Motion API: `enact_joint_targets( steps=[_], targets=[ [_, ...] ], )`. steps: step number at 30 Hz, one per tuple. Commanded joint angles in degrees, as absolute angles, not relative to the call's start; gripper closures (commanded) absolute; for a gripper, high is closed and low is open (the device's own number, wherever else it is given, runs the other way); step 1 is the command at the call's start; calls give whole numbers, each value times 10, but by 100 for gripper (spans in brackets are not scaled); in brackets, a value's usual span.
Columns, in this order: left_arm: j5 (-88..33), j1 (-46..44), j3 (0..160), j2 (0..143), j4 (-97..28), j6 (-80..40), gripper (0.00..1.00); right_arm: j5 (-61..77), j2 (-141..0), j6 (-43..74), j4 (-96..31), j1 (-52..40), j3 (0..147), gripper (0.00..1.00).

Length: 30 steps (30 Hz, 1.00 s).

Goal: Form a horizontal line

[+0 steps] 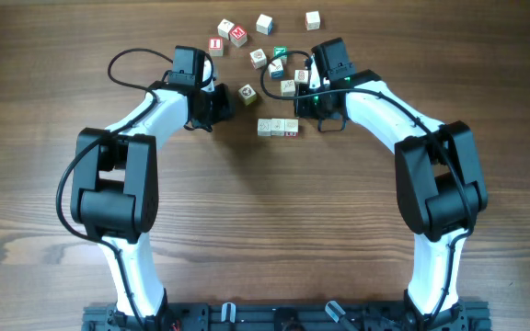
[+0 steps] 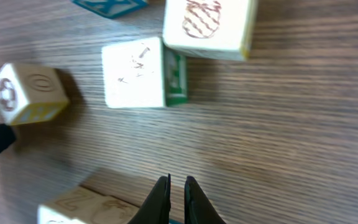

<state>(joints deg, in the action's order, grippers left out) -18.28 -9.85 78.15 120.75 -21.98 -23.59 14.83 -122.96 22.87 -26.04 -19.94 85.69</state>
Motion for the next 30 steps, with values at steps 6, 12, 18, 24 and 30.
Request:
enact_joint_targets(
  steps=[6, 12, 18, 24, 30],
  targets=[
    [-129, -97, 776, 1212, -220, -263, 96, 197, -1210, 230, -241, -216, 860, 90],
    [-129, -97, 776, 1212, -220, -262, 96, 198, -1210, 231, -243, -227, 860, 90],
    [-130, -97, 776, 1212, -220, -262, 96, 197, -1210, 227, -245, -242, 860, 91],
    [-130, -97, 776, 1212, -220, -262, 96, 197, -1210, 227, -250, -244, 860, 92],
    [-130, -97, 776, 1212, -220, -262, 96, 197, -1210, 226, -262, -244, 860, 93]
  ],
)
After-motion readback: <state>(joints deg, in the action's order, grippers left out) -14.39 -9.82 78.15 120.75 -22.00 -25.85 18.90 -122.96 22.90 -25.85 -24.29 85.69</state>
